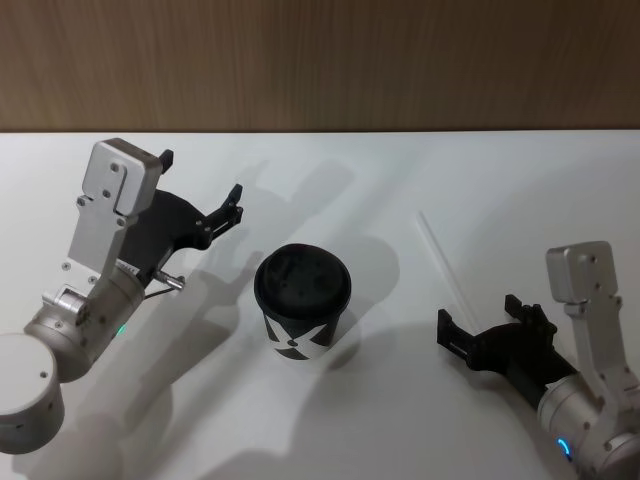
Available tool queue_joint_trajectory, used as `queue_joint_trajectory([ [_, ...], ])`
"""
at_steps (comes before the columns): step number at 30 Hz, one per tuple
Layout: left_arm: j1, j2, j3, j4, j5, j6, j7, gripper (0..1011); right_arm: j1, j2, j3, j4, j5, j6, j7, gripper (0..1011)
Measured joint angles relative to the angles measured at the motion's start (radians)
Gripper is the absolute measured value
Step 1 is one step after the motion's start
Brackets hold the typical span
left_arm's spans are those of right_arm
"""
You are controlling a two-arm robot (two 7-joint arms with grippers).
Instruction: Pick up the straw with one hand, pass it to the other hand, and insert it into the cup.
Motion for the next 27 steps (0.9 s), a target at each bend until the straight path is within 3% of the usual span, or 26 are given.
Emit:
queue_joint_trajectory([
  [8, 0.000, 0.000, 0.000, 0.000, 0.000, 0.000, 0.000, 1000, 0.002, -0.004, 0.000, 0.006, -0.009, 0.004, 0.003, 998],
  [12, 0.000, 0.000, 0.000, 0.000, 0.000, 0.000, 0.000, 1001, 0.002, -0.005, 0.000, 0.009, -0.013, 0.005, 0.006, 927],
  [24, 0.000, 0.000, 0.000, 0.000, 0.000, 0.000, 0.000, 1001, 0.003, -0.013, 0.004, 0.017, -0.024, 0.012, 0.012, 590],
  [27, 0.000, 0.000, 0.000, 0.000, 0.000, 0.000, 0.000, 1001, 0.002, -0.015, 0.005, 0.017, -0.027, 0.017, 0.015, 444],
])
